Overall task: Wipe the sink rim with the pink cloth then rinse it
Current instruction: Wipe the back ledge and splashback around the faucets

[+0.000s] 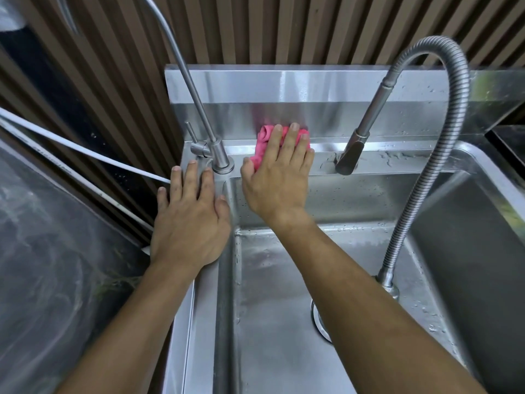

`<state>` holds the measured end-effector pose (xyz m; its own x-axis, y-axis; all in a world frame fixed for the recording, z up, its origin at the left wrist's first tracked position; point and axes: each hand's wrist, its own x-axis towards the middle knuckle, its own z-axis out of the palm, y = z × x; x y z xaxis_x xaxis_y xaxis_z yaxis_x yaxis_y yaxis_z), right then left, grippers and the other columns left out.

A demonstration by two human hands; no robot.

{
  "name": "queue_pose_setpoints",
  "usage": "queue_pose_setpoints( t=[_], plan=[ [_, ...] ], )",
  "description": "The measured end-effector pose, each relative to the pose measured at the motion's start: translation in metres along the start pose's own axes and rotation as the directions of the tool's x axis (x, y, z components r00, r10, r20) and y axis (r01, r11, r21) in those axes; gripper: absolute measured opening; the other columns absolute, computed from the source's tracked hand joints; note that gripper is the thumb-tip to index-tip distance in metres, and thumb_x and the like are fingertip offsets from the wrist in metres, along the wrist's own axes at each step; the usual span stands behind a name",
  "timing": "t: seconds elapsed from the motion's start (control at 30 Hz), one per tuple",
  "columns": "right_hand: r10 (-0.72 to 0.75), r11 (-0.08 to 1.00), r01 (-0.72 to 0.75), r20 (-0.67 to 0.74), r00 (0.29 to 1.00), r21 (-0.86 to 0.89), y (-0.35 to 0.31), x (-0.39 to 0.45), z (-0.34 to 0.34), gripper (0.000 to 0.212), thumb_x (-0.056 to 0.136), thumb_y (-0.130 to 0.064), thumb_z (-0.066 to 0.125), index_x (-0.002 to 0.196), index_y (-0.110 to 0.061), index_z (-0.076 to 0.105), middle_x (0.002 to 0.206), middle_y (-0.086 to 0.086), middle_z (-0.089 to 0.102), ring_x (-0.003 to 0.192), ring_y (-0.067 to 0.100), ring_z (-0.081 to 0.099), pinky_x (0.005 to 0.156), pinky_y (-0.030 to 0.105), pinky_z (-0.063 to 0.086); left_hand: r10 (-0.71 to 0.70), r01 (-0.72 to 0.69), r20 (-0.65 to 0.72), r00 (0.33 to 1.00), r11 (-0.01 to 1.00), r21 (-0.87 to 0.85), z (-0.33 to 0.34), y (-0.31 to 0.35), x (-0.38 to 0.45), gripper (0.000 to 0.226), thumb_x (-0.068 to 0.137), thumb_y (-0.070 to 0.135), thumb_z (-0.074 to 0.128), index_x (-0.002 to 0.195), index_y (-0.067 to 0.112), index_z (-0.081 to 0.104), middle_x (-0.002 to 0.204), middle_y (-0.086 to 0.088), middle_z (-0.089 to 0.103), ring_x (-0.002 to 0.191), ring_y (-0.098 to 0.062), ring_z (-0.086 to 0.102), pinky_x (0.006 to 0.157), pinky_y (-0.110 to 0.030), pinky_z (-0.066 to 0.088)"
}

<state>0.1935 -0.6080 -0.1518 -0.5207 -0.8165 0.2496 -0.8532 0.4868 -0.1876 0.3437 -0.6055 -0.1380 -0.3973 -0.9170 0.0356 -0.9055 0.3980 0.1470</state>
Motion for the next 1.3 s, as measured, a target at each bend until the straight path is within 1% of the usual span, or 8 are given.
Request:
queue_pose_setpoints(
  t=[0.13,0.33,0.43,0.67,0.87,1.07,1.2,1.3],
  plan=[
    [-0.038,0.999,0.040,-0.074,0.997,0.026,0.012,-0.011,-0.001,0.068,0.100,-0.037,0.028,0.162,-0.006,0.028,0.168,0.023,0.023,0.157,0.042,0.017,0.126,0.056,0.019,0.005,-0.005,0.010,1.000,1.000,-0.004,0.000,0.000,-0.001,0.076,0.094,0.047,0.007,0.164,0.019,0.018,0.173,-0.005,0.006,0.159,-0.030,0.003,0.127,-0.054,0.010],
    [-0.154,0.988,0.147,-0.168,0.974,-0.054,0.022,-0.003,0.008,0.069,0.104,-0.059,0.026,0.154,-0.016,0.045,0.161,0.021,0.040,0.151,0.045,0.031,0.122,0.061,0.025,0.014,-0.014,-0.012,1.000,1.000,0.021,0.000,0.002,0.000,0.077,0.094,0.047,0.006,0.163,0.016,0.021,0.173,-0.008,0.010,0.159,-0.033,0.002,0.127,-0.054,0.009],
    [-0.276,0.961,0.271,-0.281,0.919,-0.056,0.038,0.005,0.018,0.053,0.109,-0.050,0.034,0.143,-0.017,0.058,0.151,0.018,0.053,0.141,0.045,0.045,0.114,0.058,0.037,0.023,-0.022,-0.026,0.999,0.999,0.026,0.000,0.002,0.000,0.077,0.095,0.047,0.006,0.163,0.015,0.023,0.172,-0.009,0.011,0.159,-0.034,0.002,0.127,-0.053,0.007],
    [-0.286,0.949,0.315,-0.386,0.877,0.014,0.041,0.012,0.003,0.037,0.107,-0.035,0.049,0.109,-0.008,0.074,0.119,0.012,0.074,0.118,0.039,0.066,0.094,0.049,0.054,0.082,-0.081,-0.051,0.995,0.997,0.019,0.001,0.003,0.001,0.076,0.097,0.045,0.006,0.160,0.009,0.028,0.171,-0.007,0.018,0.159,-0.031,0.007,0.127,-0.052,0.006],
    [-0.390,0.839,0.543,-0.720,0.575,-0.020,0.067,-0.047,-0.097,0.035,0.108,-0.031,0.053,0.115,-0.007,0.077,0.126,0.012,0.074,0.128,0.034,0.065,0.104,0.048,0.054,0.299,-0.293,-0.135,0.945,0.954,0.068,-0.005,0.009,-0.011,0.067,0.101,0.041,0.018,0.155,0.010,0.043,0.161,-0.008,0.042,0.154,-0.032,0.029,0.128,-0.045,0.014],
    [-0.246,0.773,0.627,-0.862,0.443,0.102,0.156,-0.085,-0.200,0.032,0.109,-0.020,0.049,0.129,0.000,0.063,0.136,0.017,0.063,0.135,0.041,0.056,0.110,0.059,0.047,0.431,-0.437,-0.181,0.884,0.899,0.006,-0.035,0.062,0.018,0.070,0.101,0.045,0.020,0.164,0.016,0.013,0.173,-0.001,0.004,0.159,-0.023,-0.004,0.125,-0.036,-0.004],
    [0.142,0.748,0.496,-0.836,0.529,0.441,0.211,-0.033,-0.175,0.034,0.111,-0.024,0.045,0.137,-0.008,0.062,0.146,0.007,0.059,0.135,0.039,0.057,0.107,0.066,0.046,0.500,-0.485,-0.263,0.825,0.866,0.122,-0.051,0.104,0.070,0.069,0.103,0.040,0.021,0.164,0.012,0.009,0.173,-0.007,0.002,0.159,-0.027,-0.005,0.128,-0.043,0.001],
    [0.160,0.738,0.401,-0.717,0.679,0.543,0.204,0.022,-0.130,0.030,0.111,-0.025,0.047,0.137,-0.025,0.061,0.146,0.002,0.058,0.142,0.028,0.051,0.114,0.057,0.044,0.544,-0.473,-0.295,0.785,0.835,0.282,-0.045,0.118,0.106,0.067,0.104,0.041,0.016,0.164,0.012,0.008,0.173,-0.008,0.004,0.159,-0.030,0.002,0.128,-0.049,0.006]
  ],
)
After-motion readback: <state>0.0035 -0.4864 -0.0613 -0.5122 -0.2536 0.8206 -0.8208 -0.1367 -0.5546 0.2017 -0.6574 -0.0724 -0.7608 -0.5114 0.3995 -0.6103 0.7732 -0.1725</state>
